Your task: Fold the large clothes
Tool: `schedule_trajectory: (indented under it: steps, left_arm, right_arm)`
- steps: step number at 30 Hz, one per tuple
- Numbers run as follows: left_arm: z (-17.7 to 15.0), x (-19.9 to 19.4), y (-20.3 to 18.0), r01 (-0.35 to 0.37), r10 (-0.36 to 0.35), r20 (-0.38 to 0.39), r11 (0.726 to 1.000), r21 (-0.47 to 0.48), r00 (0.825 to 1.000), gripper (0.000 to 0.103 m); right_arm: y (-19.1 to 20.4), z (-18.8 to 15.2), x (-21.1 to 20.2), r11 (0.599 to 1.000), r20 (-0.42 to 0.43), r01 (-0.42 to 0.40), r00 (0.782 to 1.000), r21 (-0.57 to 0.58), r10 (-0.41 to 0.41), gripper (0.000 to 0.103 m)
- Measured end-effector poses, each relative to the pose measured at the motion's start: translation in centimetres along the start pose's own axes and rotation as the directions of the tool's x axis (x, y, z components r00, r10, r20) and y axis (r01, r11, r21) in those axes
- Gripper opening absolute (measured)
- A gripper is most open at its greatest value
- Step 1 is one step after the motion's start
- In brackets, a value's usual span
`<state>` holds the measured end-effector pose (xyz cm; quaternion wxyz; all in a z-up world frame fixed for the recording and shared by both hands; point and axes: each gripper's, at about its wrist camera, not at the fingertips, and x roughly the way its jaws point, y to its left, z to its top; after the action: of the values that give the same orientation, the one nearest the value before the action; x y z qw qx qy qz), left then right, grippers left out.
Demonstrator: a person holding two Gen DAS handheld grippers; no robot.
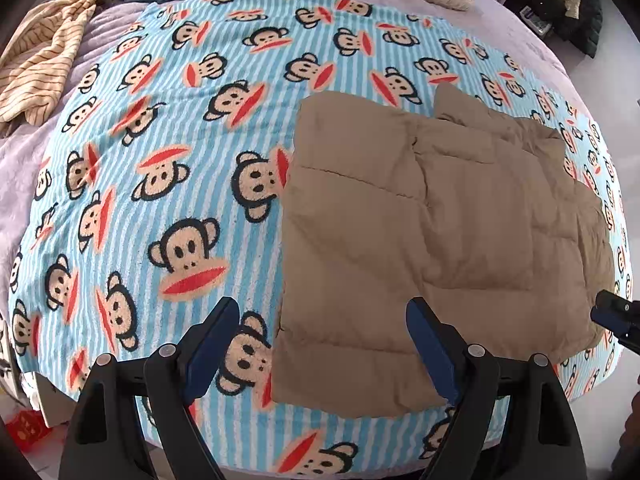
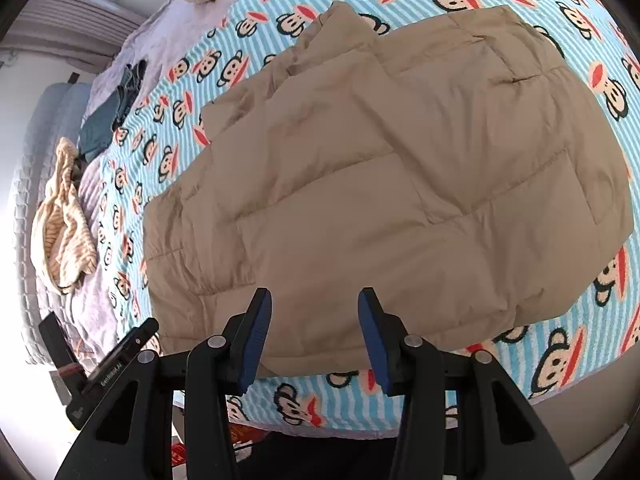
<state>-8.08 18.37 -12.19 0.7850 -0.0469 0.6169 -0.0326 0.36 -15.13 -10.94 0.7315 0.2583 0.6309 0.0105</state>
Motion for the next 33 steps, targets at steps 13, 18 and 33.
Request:
schedule_trajectory:
  steps: [13,18,33]
  left_arm:
    - [0.7,0.2,-1.3,-0.064,0.066,0.023,0.995,-0.073,0.998,0.102]
    - [0.7,0.6,-1.5,-0.056,0.058,0.018,0.996,-0.071,0.998,0.102]
    - [0.9,1.5,-0.7,-0.045,0.046,0.022,0.998,-0.047,0.999,0.102]
  right_arm:
    - [0.7,2.3,0.7,0.985,-0.052,0.026,0.998,-0.17,-0.035,0.072]
    - [0.9,1.9,0.9,0.977,-0.039,0.059,0.997,-0.203,-0.069,0.081]
    - [2.1,0.8,1.1,0.948,0.03,0.18,0.983,-0.261,-0.178,0.103]
